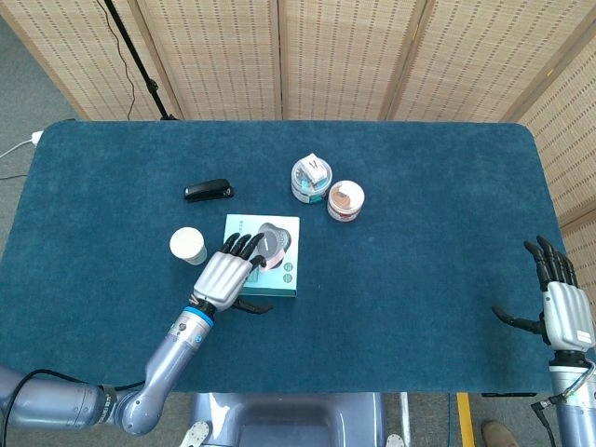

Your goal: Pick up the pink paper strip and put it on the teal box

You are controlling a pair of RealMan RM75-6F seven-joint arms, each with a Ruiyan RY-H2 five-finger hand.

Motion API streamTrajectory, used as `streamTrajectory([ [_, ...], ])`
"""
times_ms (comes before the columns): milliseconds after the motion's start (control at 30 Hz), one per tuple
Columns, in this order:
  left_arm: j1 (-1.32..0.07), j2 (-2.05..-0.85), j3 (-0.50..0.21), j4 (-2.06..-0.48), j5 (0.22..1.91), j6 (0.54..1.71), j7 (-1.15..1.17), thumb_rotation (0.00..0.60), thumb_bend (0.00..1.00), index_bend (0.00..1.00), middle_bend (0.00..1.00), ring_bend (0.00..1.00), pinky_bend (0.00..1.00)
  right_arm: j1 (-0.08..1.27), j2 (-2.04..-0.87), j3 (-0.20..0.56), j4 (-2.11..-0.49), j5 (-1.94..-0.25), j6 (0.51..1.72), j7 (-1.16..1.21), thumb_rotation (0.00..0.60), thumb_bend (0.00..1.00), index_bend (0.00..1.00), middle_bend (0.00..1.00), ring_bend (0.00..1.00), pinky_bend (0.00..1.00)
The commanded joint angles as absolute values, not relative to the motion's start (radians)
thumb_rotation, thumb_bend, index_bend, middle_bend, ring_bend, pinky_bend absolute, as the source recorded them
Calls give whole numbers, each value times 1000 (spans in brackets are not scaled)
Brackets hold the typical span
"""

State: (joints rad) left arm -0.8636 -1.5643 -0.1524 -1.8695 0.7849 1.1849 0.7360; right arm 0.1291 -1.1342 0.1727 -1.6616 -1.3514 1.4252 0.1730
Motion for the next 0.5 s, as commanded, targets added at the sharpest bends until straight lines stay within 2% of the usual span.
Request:
streamTrajectory([
  [33, -863, -1561, -152, -1877, 787, 1183, 732, 280, 0, 348, 0, 0, 0, 129, -1135, 172, -1662, -1352, 1425, 173, 600, 0, 72, 0, 0, 0],
  [500, -864, -1536, -148, -1895, 778, 1180, 730, 280, 0, 348, 0, 0, 0, 128, -1136, 171, -1668, -1352, 1424, 162, 600, 0, 73, 0, 0, 0],
])
